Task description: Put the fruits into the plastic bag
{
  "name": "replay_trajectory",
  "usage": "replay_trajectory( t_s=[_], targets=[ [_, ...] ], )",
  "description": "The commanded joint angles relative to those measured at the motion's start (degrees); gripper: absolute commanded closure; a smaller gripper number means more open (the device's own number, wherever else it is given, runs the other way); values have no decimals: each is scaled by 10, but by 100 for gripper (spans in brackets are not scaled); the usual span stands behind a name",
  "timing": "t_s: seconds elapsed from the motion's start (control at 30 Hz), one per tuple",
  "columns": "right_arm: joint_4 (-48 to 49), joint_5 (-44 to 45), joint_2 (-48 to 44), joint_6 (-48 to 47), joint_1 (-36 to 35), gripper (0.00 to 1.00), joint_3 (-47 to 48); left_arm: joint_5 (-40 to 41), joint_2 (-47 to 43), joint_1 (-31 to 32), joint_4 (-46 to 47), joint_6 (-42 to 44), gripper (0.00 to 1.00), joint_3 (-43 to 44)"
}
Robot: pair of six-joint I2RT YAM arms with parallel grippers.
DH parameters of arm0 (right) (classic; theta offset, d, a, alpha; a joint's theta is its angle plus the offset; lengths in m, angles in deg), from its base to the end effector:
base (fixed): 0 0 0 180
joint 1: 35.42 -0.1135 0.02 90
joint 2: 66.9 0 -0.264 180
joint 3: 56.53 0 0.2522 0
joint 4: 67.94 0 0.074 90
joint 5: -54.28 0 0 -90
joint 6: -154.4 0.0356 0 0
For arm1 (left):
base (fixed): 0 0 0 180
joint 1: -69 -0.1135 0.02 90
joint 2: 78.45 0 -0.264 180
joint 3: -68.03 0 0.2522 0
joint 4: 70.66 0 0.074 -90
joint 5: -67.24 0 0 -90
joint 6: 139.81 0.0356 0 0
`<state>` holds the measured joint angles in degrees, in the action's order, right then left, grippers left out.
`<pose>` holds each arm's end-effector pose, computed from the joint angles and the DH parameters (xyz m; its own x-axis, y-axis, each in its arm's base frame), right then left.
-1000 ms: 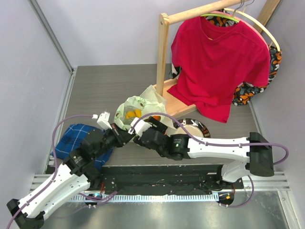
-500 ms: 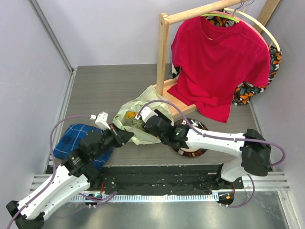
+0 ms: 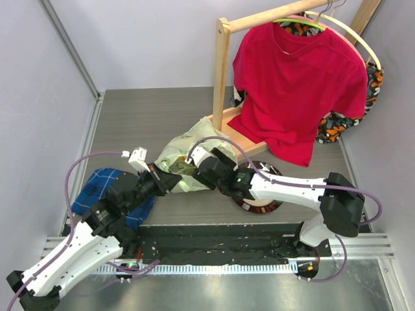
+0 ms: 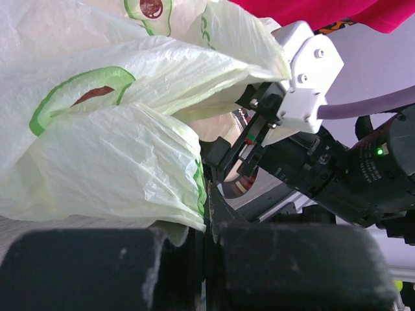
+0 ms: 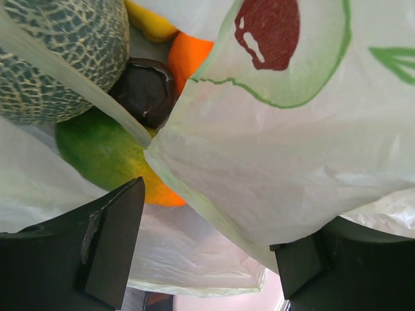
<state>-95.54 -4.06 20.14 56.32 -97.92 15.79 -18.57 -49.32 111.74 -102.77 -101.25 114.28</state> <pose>0.1678 0.2818 0.2428 -0.2269 -0.6949 -0.6824 -0.6138 0.6460 -0.4538 0.1018 -0.0905 0.2879 -0.6072 -0.5008 -0.6169 0.2411 0.6237 -0.7436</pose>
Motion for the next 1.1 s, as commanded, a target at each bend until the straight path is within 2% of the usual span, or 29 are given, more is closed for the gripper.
replay_trajectory(
  t_s=[0.0, 0.17, 0.27, 0.33, 0.37, 0.43, 0.47, 0.57, 0.6, 0.63, 0.73, 0.77, 0.87, 0.9, 1.0, 1.07],
  targets=[
    [-4, 67, 22, -21, -2, 21, 3, 14, -3, 1, 13, 16, 100, 26],
    [65, 172, 62, -49, -2, 26, -13, 9, -2, 1, 13, 16, 100, 29],
    [115, 245, 97, -90, -4, 34, -15, 3, 3, 1, 13, 19, 100, 39],
    [135, 288, 110, -120, -4, 46, -11, -4, 11, 0, 13, 27, 100, 48],
    [135, 295, 113, -127, -5, 58, -8, -6, 15, 0, 11, 31, 100, 61],
    [154, 302, 107, -137, -4, 71, -1, -9, 29, -1, 10, 47, 100, 78],
    [153, 300, 101, -138, -5, 84, 2, -10, 34, -2, 7, 53, 100, 97],
    [125, 270, 46, -118, -4, 99, 19, -12, 63, -11, -10, 86, 100, 152],
    [96, 257, 11, -107, -5, 99, 27, -12, 73, -16, -17, 100, 100, 169],
    [80, 209, -12, -94, -3, 99, 37, -14, 84, -22, -26, 128, 100, 207],
    [22, 117, -90, -49, -1, 99, 80, -38, 131, -79, -56, 181, 100, 286],
    [9, 52, -103, -23, 9, 99, 107, -109, 164, -129, -62, 186, 100, 305],
    [-34, -36, -140, 5, 27, 99, 167, -249, 219, -228, -51, 167, 100, 373],
    [-49, -47, -144, 23, 32, 99, 182, -343, 258, -284, -42, 154, 100, 387],
    [-61, -84, -146, 55, 45, 99, 228, -434, 317, -336, -24, 134, 100, 452],
    [-61, -97, -145, 69, 49, 99, 249, -450, 338, -355, -36, 139, 100, 505]
  ],
)
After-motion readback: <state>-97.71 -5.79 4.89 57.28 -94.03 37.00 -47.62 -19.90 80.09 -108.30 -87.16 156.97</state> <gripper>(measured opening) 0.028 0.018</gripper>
